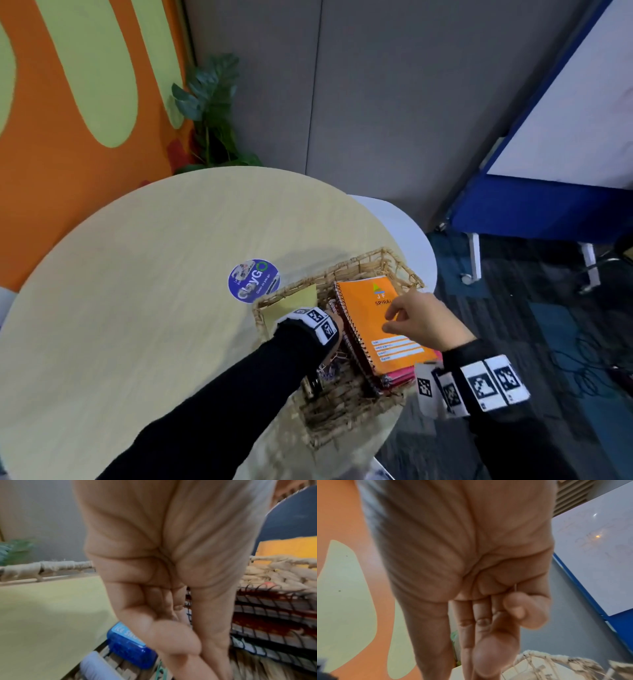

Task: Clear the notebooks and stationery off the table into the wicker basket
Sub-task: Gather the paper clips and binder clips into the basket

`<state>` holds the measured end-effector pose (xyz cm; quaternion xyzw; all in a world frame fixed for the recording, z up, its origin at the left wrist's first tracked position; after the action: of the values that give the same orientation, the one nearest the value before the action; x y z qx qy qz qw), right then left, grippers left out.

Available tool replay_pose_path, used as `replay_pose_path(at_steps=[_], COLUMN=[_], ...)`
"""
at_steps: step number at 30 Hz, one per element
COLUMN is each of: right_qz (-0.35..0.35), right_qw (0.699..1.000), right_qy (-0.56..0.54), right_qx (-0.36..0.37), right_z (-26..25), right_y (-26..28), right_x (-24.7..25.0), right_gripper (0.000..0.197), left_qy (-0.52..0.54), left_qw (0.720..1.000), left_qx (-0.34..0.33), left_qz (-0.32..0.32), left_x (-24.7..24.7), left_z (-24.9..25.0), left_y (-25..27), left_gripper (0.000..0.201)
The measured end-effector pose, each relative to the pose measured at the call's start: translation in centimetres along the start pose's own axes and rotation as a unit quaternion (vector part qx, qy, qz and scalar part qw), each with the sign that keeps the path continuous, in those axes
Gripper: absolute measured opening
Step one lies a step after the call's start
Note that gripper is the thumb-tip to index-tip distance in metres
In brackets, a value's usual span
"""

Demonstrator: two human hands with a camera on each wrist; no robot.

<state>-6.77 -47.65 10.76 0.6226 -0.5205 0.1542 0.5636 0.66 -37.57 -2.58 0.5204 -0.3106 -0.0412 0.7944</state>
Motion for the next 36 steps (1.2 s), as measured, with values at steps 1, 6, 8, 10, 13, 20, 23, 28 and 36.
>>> replay_pose_path(at_steps=[1, 6, 8, 10, 13, 20, 23, 28, 36], right_qz=[0.0, 0.0, 0.0, -0.002, 0.049, 0.232, 0.156, 0.125, 0.139], right_qw=[1.0, 1.0, 1.0, 0.999, 0.997, 0.947, 0.931, 0.902, 0.89], right_qy=[-0.004, -0.019, -0.028, -0.039, -0.06, -0.181, -0.271, -0.346, -0.412], right_qx=[-0.004, -0.01, -0.005, 0.004, 0.006, -0.129, -0.186, -0.226, -0.14], right_z=[0.3, 1.8, 2.2, 2.6, 4.1, 13.2, 16.0, 20.8, 18.5], right_y=[0.4, 1.0, 1.0, 1.1, 1.6, 2.5, 1.2, -0.3, -0.3], right_x=[-0.3, -1.7, -2.1, -2.2, -0.9, 0.2, -3.1, -7.4, -5.2], right_gripper=[0.024, 0.021, 0.02, 0.02, 0.018, 0.041, 0.049, 0.019, 0.017], left_qy=[0.017, -0.041, -0.084, -0.099, -0.036, 0.195, 0.234, 0.297, 0.282], left_qw=[1.0, 0.998, 0.991, 0.99, 0.999, 0.928, 0.92, 0.922, 0.93], left_qx=[-0.007, 0.007, 0.059, 0.071, 0.002, -0.041, 0.044, 0.027, -0.053], left_qz=[0.012, -0.049, -0.082, -0.068, 0.004, 0.314, 0.311, 0.245, 0.229], left_x=[0.2, -0.6, -1.5, -0.8, 2.0, 4.8, 0.5, -5.6, -6.4], left_z=[0.0, -0.1, -1.8, -2.2, 0.4, -6.4, -10.2, -11.1, -9.3], left_y=[-0.2, -0.6, -4.5, -6.7, 1.6, 11.1, 11.3, 10.2, 11.3], left_gripper=[0.034, 0.033, 0.029, 0.039, 0.036, 0.052, 0.073, 0.065, 0.019])
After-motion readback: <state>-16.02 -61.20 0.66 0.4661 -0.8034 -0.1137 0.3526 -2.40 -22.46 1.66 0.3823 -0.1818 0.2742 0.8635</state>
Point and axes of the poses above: each hand's wrist, its own y-axis away from the middle knuckle, its own x-axis out of the back of the hand, z = x × y, the point moved 9 cm from there along -y, towards the middle knuckle, and after that the axes turned 15 degrees about -z, right-handed, at the moved point
